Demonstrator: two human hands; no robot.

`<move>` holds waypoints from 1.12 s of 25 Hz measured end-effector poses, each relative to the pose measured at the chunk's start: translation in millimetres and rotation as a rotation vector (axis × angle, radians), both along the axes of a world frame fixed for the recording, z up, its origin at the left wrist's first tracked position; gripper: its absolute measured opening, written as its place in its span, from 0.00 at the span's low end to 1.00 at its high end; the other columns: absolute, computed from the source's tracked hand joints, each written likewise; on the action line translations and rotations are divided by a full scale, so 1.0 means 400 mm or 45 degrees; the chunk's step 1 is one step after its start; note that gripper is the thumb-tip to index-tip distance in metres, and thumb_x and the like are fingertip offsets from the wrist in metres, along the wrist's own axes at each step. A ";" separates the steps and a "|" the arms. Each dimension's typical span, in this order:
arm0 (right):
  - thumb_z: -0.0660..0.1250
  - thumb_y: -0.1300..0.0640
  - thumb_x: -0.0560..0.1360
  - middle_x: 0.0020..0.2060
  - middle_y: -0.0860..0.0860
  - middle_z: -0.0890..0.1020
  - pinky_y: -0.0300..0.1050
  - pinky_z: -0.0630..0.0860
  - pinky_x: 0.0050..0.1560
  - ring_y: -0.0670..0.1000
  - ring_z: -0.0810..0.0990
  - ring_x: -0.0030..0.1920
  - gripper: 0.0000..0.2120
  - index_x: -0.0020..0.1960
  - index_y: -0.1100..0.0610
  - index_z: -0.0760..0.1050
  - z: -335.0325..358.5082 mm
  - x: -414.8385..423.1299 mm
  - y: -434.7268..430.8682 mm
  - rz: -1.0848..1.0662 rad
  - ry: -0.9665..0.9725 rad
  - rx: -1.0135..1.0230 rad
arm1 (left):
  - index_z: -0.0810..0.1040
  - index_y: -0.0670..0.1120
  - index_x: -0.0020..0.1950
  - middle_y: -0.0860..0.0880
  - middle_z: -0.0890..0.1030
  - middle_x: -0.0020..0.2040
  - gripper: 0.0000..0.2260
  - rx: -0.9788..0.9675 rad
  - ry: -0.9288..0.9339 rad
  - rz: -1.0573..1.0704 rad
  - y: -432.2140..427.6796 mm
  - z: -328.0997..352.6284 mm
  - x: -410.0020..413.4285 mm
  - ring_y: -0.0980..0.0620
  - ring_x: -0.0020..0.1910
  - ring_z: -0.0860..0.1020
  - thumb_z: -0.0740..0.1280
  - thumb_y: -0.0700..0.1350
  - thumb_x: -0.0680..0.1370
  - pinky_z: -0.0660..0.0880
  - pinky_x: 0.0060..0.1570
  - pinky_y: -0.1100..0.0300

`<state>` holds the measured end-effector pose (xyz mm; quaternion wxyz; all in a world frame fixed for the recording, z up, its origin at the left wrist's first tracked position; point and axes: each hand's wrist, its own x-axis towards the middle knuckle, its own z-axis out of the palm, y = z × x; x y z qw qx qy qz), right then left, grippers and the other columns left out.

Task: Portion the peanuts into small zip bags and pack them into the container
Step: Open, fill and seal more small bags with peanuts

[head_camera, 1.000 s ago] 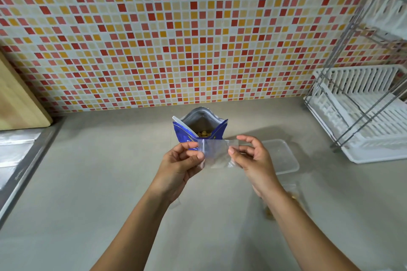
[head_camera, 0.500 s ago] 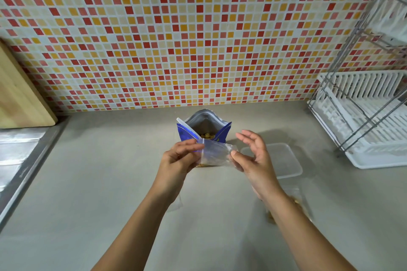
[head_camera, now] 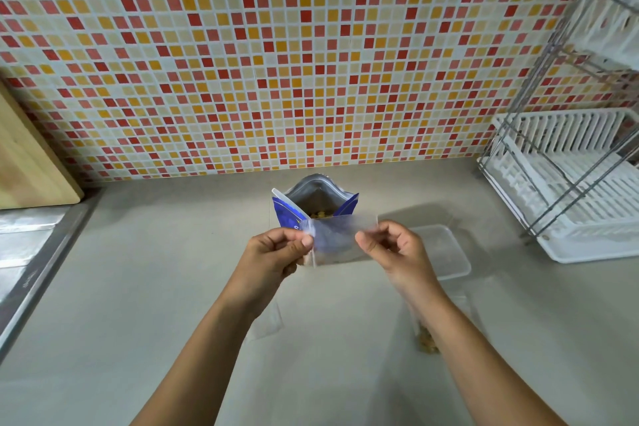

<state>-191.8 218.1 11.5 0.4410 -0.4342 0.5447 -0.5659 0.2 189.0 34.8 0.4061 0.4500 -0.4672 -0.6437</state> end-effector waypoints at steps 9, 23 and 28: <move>0.65 0.63 0.76 0.29 0.44 0.81 0.26 0.69 0.33 0.35 0.76 0.30 0.06 0.41 0.59 0.77 -0.013 0.024 -0.005 0.026 -0.106 0.126 | 0.78 0.42 0.37 0.51 0.76 0.29 0.08 0.174 0.346 0.045 0.006 0.014 -0.040 0.59 0.27 0.72 0.65 0.37 0.75 0.68 0.26 0.70; 0.69 0.60 0.72 0.28 0.47 0.81 0.34 0.70 0.32 0.43 0.76 0.28 0.05 0.38 0.54 0.79 0.012 0.001 -0.021 -0.132 -0.341 0.217 | 0.82 0.45 0.40 0.46 0.82 0.33 0.04 -0.236 -0.538 0.110 -0.025 0.029 -0.012 0.52 0.33 0.79 0.69 0.38 0.75 0.79 0.37 0.65; 0.64 0.62 0.76 0.32 0.46 0.83 0.30 0.75 0.35 0.40 0.78 0.30 0.07 0.42 0.55 0.79 0.001 0.013 -0.022 -0.171 -0.326 0.139 | 0.82 0.43 0.41 0.46 0.81 0.32 0.05 -0.170 -0.451 0.106 -0.027 0.039 -0.012 0.51 0.33 0.79 0.68 0.37 0.74 0.78 0.36 0.66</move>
